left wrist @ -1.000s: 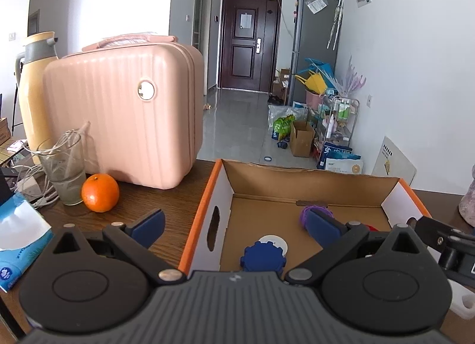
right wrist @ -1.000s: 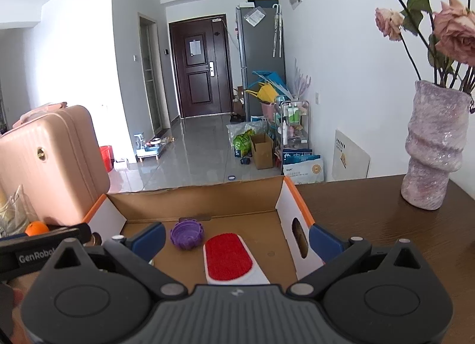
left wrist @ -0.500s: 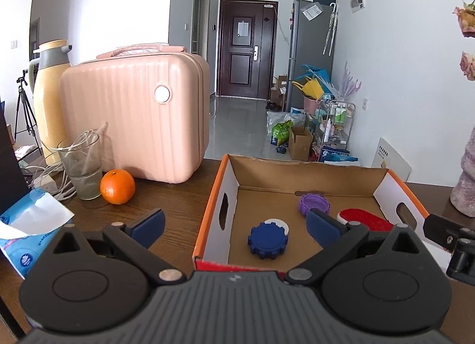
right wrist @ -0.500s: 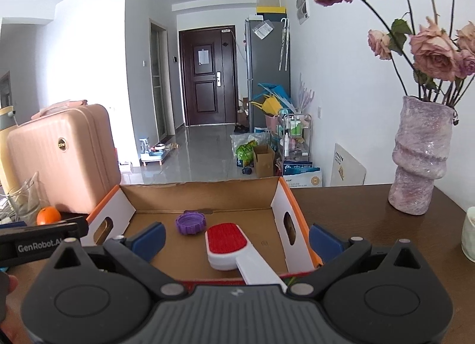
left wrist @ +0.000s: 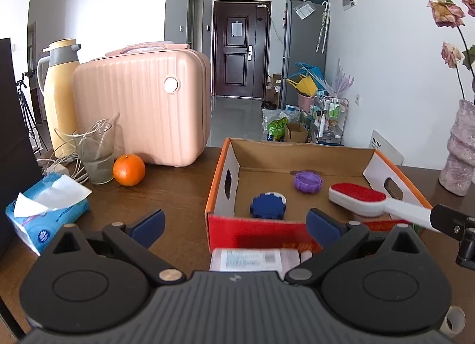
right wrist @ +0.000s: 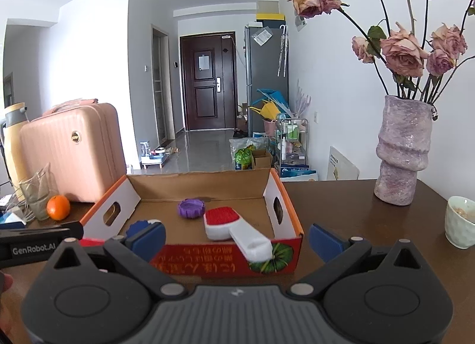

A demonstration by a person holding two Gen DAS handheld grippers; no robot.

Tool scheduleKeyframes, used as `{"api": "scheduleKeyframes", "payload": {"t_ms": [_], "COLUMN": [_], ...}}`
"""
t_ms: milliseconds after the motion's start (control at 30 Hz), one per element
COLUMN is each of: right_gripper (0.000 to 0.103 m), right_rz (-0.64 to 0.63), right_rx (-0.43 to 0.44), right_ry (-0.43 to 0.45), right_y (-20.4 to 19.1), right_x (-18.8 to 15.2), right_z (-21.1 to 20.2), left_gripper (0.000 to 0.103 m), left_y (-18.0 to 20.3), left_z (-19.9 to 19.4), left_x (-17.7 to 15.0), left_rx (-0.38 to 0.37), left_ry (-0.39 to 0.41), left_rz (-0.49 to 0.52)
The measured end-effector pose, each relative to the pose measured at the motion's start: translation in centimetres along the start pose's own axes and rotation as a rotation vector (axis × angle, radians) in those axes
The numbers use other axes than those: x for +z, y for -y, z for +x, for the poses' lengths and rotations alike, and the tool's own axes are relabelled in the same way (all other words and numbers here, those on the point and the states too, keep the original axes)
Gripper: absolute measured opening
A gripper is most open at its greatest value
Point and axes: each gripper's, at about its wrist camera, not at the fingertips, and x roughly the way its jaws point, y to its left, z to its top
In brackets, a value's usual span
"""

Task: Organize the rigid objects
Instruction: 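Withdraw both open grippers from the box back over the table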

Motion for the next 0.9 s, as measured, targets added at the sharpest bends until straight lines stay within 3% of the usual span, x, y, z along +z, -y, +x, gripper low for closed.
{"api": "scheduleKeyframes", "payload": {"t_ms": [900], "right_gripper": [0.103], "right_rz": [-0.02], "right_rx": [0.018], "right_ry": [-0.013], "right_y": [-0.5], "right_x": [-5.6], "right_z": [-6.2], "left_gripper": [0.103], "left_y": [-2.1], "left_z": [-6.4], "left_x": [-5.4], "left_rx": [-0.037], "left_ry": [-0.022], "left_rz": [0.042]}}
